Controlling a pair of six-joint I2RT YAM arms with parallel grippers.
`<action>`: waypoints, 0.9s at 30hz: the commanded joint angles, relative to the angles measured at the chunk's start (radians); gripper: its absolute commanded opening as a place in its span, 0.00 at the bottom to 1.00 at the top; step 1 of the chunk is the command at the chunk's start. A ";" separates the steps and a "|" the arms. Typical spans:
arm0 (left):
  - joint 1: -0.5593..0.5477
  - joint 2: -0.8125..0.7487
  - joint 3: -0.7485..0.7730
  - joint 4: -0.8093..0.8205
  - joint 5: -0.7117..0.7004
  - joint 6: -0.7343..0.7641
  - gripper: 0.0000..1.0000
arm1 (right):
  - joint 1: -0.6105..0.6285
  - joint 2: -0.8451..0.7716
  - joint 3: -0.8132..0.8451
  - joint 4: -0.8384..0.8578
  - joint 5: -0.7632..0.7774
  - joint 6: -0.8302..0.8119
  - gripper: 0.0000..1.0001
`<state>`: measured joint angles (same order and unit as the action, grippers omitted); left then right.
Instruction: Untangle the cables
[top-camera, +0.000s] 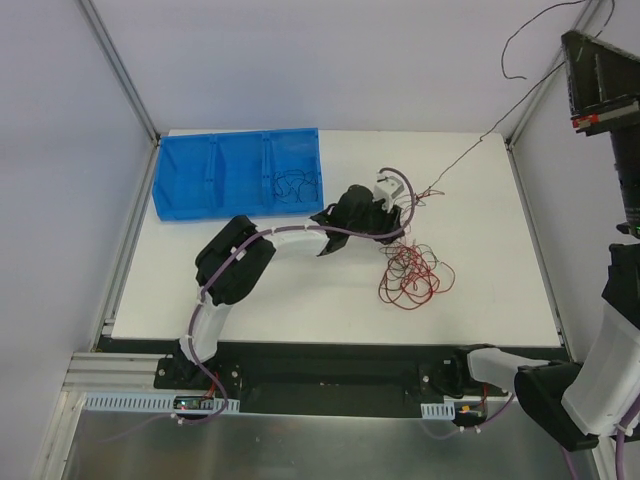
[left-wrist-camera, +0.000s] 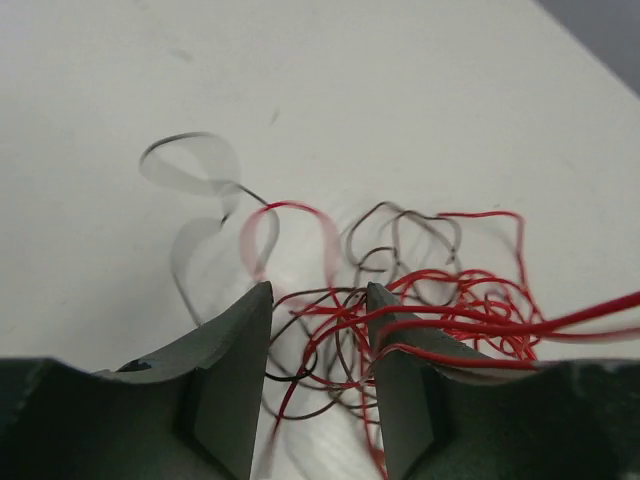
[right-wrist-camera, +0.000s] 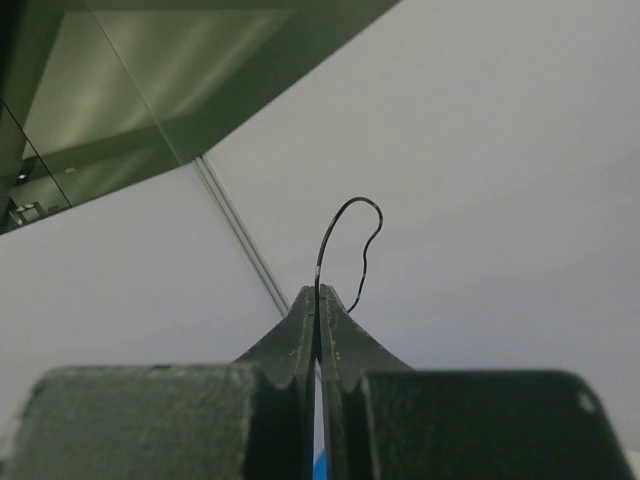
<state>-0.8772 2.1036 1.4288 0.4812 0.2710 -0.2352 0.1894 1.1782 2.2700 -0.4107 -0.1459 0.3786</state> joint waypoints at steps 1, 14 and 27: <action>0.018 -0.014 -0.039 -0.023 -0.015 0.043 0.41 | -0.001 -0.003 0.083 0.131 0.054 0.036 0.01; 0.050 -0.011 -0.099 -0.027 0.005 0.046 0.00 | -0.002 0.009 0.169 0.217 0.334 -0.145 0.01; 0.066 -0.002 -0.176 -0.081 -0.069 0.080 0.00 | -0.002 0.032 0.235 0.457 0.465 -0.245 0.01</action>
<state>-0.8333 2.1090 1.2961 0.4393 0.2420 -0.1890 0.1894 1.2552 2.5458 -0.1429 0.2596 0.1787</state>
